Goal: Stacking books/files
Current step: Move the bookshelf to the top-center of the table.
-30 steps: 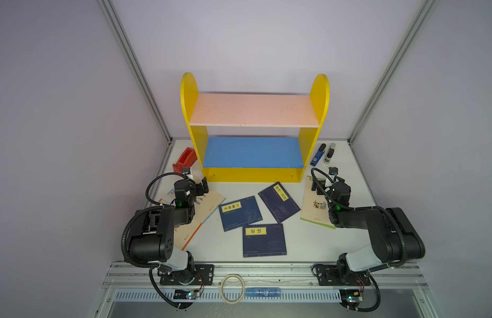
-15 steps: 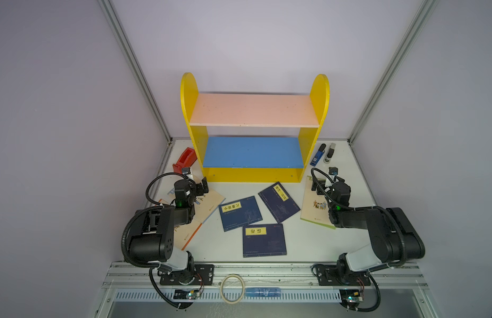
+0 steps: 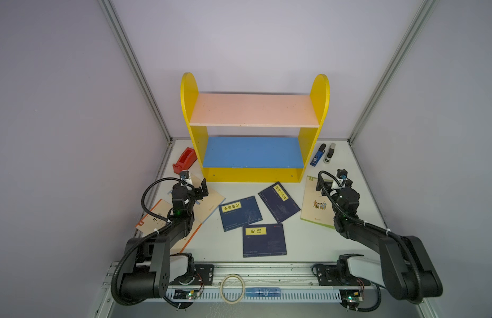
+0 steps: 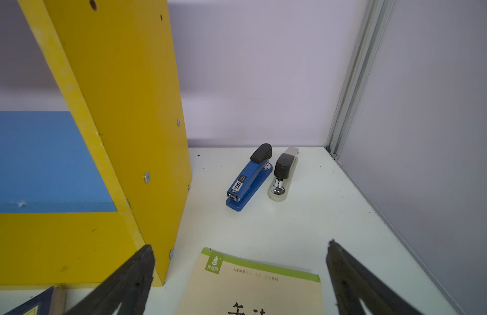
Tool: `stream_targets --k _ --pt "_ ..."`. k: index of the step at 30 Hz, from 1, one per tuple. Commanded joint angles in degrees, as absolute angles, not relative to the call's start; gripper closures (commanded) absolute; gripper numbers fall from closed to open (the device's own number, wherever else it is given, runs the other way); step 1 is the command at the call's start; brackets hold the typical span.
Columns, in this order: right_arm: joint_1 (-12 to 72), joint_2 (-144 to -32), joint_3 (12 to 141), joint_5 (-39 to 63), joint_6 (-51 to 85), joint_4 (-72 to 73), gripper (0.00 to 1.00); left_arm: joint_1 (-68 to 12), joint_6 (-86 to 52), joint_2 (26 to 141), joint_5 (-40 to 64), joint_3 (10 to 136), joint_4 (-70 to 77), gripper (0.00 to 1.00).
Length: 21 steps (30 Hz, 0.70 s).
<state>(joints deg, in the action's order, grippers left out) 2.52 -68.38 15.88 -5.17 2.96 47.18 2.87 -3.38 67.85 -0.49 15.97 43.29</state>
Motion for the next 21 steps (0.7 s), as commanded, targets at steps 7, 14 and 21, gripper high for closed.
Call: stream_targets --k 7,14,21 --pt "2.56 -48.78 17.51 -12.01 17.66 28.13 0.01 4.39 -11.74 42.51 6.25 18.96 18.33 0.00" --pt "2.57 -32.18 16.32 -11.55 30.42 15.47 0.01 4.37 -20.59 19.43 8.67 22.82 2.19 0.00" --pt "2.50 -29.15 21.60 9.09 32.89 8.42 0.01 4.35 -31.86 6.02 -4.11 35.15 -32.92 0.00"
